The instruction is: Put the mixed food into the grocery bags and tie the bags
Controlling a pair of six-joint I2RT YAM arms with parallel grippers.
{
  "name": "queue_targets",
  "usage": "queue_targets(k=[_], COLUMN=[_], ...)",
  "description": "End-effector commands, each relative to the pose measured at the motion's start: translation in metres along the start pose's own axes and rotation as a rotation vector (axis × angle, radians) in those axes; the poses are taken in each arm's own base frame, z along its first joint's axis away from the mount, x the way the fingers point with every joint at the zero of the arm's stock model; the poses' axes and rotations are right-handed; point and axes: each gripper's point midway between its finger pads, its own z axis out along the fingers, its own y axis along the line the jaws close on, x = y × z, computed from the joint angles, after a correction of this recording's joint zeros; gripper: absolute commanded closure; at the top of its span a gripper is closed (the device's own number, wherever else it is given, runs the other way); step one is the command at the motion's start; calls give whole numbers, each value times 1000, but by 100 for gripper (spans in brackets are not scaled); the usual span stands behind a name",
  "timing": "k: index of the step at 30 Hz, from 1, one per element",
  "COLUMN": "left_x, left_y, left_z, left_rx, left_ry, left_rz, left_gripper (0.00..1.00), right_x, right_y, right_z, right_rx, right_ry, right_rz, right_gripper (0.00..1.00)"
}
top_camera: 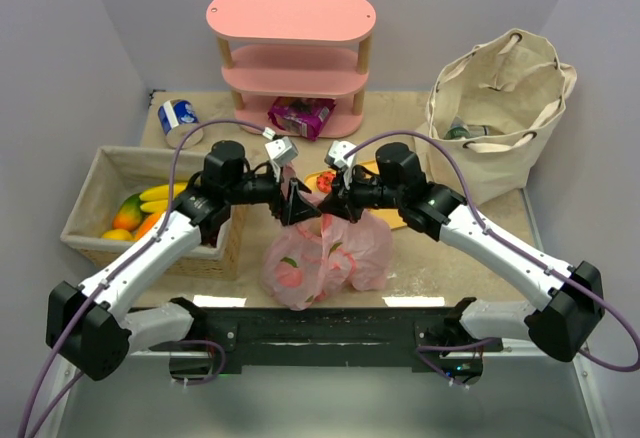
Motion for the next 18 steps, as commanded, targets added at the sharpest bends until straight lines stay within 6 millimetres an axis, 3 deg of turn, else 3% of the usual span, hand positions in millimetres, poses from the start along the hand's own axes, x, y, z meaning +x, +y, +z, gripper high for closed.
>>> queue_targets(k=[1, 4, 5, 6, 8, 11, 12, 15, 18], left_x=[-6, -3, -3, -3, -3, -1, 1, 5, 7], left_y=[-9, -8, -7, -8, -7, -11, -11, -14, -18], left_z=[5, 6, 6, 6, 6, 6, 6, 6, 5], left_rx=[59, 58, 56, 58, 62, 82, 88, 111, 137], left_ry=[-10, -9, -11, -14, -22, -21, -17, -7, -5], left_rz=[43, 49, 53, 55, 65, 82, 82, 92, 112], left_gripper=[40, 72, 78, 84, 98, 100, 100, 100, 100], right_x=[-25, -23, -23, -23, -21, -25, -31, -51, -76], right_y=[5, 6, 5, 4, 2, 0, 1, 10, 19], right_z=[-3, -5, -5, -6, -8, -13, -16, -27, -38], right_rx=[-18, -20, -16, -5, 10, 25, 20, -16, -38], right_ry=[-61, -58, -57, -56, -45, -45, -55, -109, -188], right_rz=[-29, -26, -22, -21, -18, -22, -25, -27, -29], right_gripper=[100, 100, 100, 93, 87, 63, 49, 27, 15])
